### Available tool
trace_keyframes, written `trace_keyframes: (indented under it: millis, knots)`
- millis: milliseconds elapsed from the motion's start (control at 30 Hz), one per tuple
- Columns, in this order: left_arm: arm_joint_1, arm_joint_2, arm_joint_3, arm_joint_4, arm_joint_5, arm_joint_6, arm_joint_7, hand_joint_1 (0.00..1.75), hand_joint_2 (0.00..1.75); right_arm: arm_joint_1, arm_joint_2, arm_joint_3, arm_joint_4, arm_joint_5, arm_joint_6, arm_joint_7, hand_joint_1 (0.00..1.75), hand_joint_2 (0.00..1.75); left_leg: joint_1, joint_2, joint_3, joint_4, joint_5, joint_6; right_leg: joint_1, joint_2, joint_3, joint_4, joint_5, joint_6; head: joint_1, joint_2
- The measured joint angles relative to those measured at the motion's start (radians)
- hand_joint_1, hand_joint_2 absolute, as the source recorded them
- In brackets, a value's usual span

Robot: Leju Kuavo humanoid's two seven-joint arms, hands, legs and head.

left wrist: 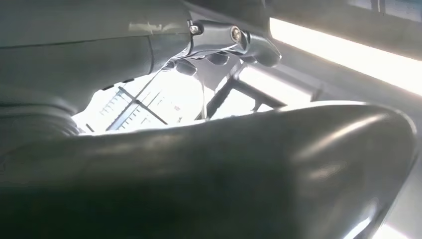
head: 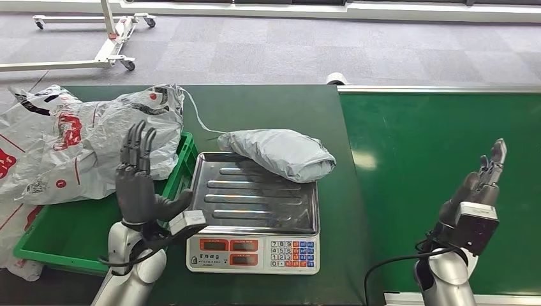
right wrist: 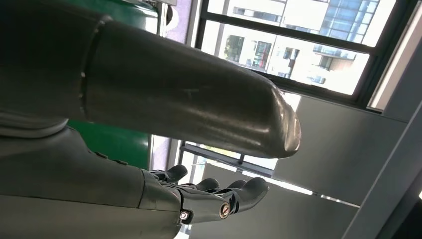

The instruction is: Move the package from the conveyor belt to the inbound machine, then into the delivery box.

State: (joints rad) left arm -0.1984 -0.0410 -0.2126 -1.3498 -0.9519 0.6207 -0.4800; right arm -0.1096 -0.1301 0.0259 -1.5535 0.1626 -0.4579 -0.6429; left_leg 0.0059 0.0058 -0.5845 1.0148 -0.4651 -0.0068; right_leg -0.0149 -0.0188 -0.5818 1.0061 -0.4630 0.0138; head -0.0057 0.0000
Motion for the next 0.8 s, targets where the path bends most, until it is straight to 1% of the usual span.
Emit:
trace_keyframes:
  millis: [67,233,300,367,433,467,500,567,600,633,767,800]
  knots:
    - [-0.084,0.002,-0.014,0.159,-0.094,-0.015,0.04,0.0,0.0,0.008,0.01,-0.023,-0.006,-0.005,0.027,0.008,0.0,0.0,0.0,0.0,0.0,0.0,0.001,0.0,0.0,0.001,0.0,0.0,0.001,0.0,0.0,0.0]
    - [-0.276,-0.002,-0.068,0.535,-0.225,-0.06,0.091,0.0,0.0,0.037,0.047,-0.067,-0.008,-0.006,0.078,0.018,0.0,0.0,-0.001,0.002,0.002,0.0,0.002,-0.001,-0.001,0.003,0.001,0.0,0.003,0.0,0.0,0.0]
    - [-0.332,-0.005,-0.09,0.644,-0.256,-0.082,0.11,0.0,0.0,0.045,0.061,-0.08,-0.008,-0.006,0.086,0.018,0.0,0.0,-0.001,0.002,0.003,-0.001,0.002,-0.001,-0.001,0.003,0.002,0.0,0.003,0.0,0.0,0.0]
    - [-0.373,-0.008,-0.11,0.723,-0.276,-0.097,0.119,0.0,0.0,0.054,0.07,-0.09,-0.008,-0.005,0.092,0.018,0.0,0.0,-0.001,0.002,0.004,-0.002,0.002,-0.001,-0.001,0.003,0.003,0.0,0.002,0.0,0.0,0.0]
    - [-0.405,-0.012,-0.129,0.79,-0.293,-0.108,0.128,0.0,0.87,0.061,0.078,-0.1,-0.008,-0.005,0.098,0.02,0.0,0.0,-0.001,0.001,0.006,-0.003,0.002,-0.001,-0.002,0.003,0.005,0.0,0.002,0.0,0.0,0.0]
    - [-0.417,-0.013,-0.137,0.819,-0.3,-0.114,0.133,0.06,1.31,0.064,0.082,-0.105,-0.008,-0.004,0.102,0.022,0.0,0.0,-0.001,0.001,0.007,-0.003,0.002,-0.001,-0.002,0.003,0.006,0.0,0.002,0.0,0.0,0.0]
    - [-0.427,-0.015,-0.144,0.844,-0.305,-0.119,0.135,0.49,1.75,0.068,0.087,-0.108,-0.008,-0.002,0.105,0.023,0.0,0.0,-0.002,0.001,0.008,-0.004,0.002,-0.001,-0.002,0.003,0.006,0.0,0.002,0.0,0.0,0.0]
    - [-0.441,-0.017,-0.156,0.877,-0.315,-0.127,0.134,1.29,1.75,0.078,0.095,-0.114,-0.008,0.002,0.111,0.026,0.0,0.0,-0.002,0.001,0.009,-0.004,0.002,-0.001,-0.002,0.003,0.007,0.0,0.002,0.0,0.0,0.0]
    - [-0.446,-0.019,-0.161,0.89,-0.318,-0.128,0.129,1.64,1.75,0.082,0.099,-0.116,-0.008,0.003,0.113,0.028,0.0,0.0,-0.002,0.001,0.01,-0.005,0.002,-0.001,-0.002,0.003,0.008,0.0,0.002,0.0,0.0,0.0]
    - [-0.45,-0.02,-0.166,0.901,-0.32,-0.126,0.121,1.6,1.75,0.087,0.103,-0.119,-0.008,0.004,0.115,0.03,0.0,0.0,-0.002,0.001,0.01,-0.005,0.003,-0.001,-0.002,0.003,0.008,0.0,0.002,0.0,0.0,0.0]
    - [-0.462,-0.025,-0.178,0.925,-0.316,-0.12,0.078,1.61,1.75,0.096,0.113,-0.133,-0.008,0.005,0.123,0.034,0.0,0.0,-0.002,0.001,0.011,-0.005,0.004,-0.002,-0.002,0.003,0.009,0.001,0.002,0.0,0.0,0.0]
    - [-0.464,-0.027,-0.18,0.929,-0.313,-0.12,0.073,1.64,1.75,0.097,0.114,-0.137,-0.008,0.005,0.124,0.034,0.0,0.0,-0.002,0.001,0.011,-0.005,0.004,-0.002,-0.002,0.002,0.009,0.001,0.002,0.0,0.0,0.0]
